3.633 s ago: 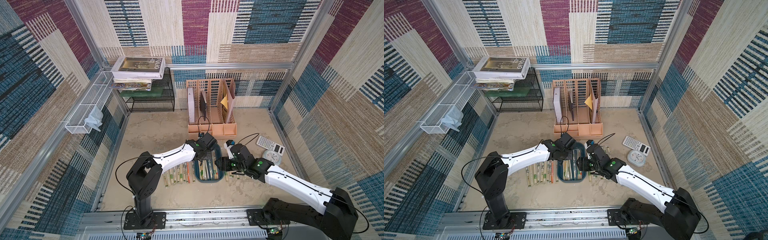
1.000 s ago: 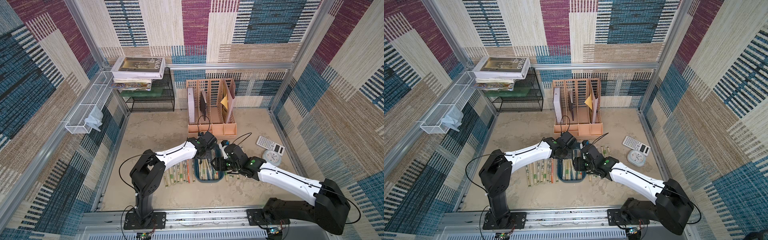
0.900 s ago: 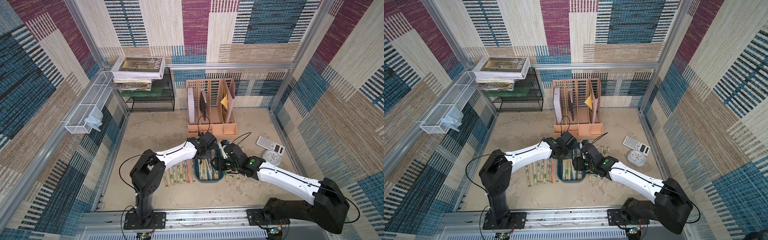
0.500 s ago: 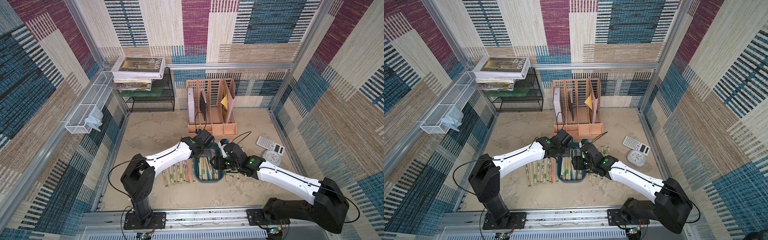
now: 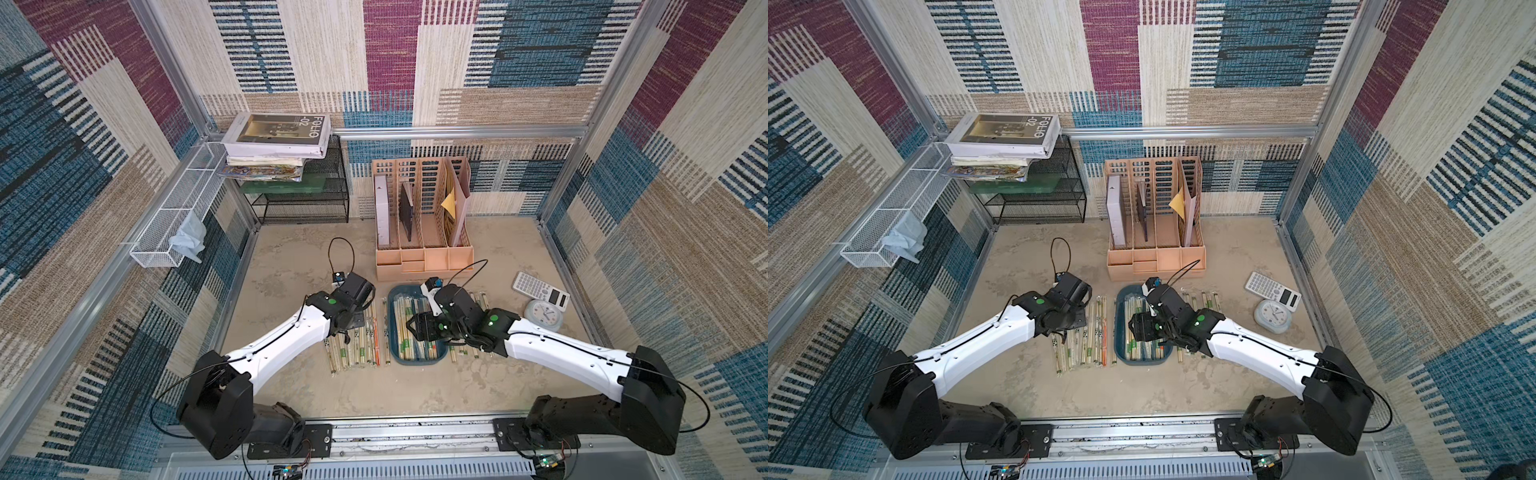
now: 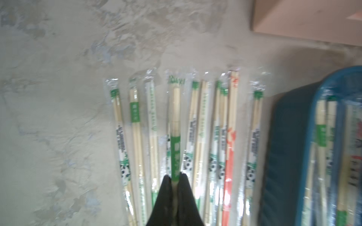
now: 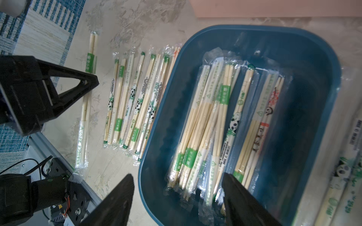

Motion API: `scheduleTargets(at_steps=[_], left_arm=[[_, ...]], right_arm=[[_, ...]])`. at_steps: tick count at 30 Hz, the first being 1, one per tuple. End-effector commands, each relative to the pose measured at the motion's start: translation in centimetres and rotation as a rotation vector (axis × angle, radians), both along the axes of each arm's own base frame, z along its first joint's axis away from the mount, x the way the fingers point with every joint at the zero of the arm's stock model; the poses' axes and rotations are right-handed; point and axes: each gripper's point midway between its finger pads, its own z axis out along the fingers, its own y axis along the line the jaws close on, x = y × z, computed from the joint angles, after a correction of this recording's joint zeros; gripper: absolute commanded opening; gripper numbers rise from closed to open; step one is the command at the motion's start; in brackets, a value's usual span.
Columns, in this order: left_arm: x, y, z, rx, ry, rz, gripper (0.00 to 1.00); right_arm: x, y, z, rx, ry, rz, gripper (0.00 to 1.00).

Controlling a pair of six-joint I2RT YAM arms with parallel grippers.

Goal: Take the paired disposable chopsticks out of the storage box
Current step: Place the paired disposable chopsticks at the center of the board.

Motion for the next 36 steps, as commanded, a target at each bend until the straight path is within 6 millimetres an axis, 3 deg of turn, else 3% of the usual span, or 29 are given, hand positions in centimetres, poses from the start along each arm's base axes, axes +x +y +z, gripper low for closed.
scheduleTargets(at_steps=[1,10,25,36], left_arm=[[-1.0,2.9,-0.7,0.065,0.018,0.063,0.00],[-2.0,6.5,-3.7,0.141,0.122,0.155,0.00],[-1.3,8.4,-6.3,0.189,0.183,0.201,0.01],[-0.3,7.6,-5.4,0.126,0.157,0.183,0.27]], right_arm=[[0.2,0.9,0.5,0.016,-0.020,0.019,0.74],[0.4,1.0,0.8,0.017,-0.033,0.015,0.74],[0.8,0.1,1.1,0.010,-0.037,-0.010,0.74],[1.6,-1.1,0.0,-0.050,-0.023,-0.050,0.74]])
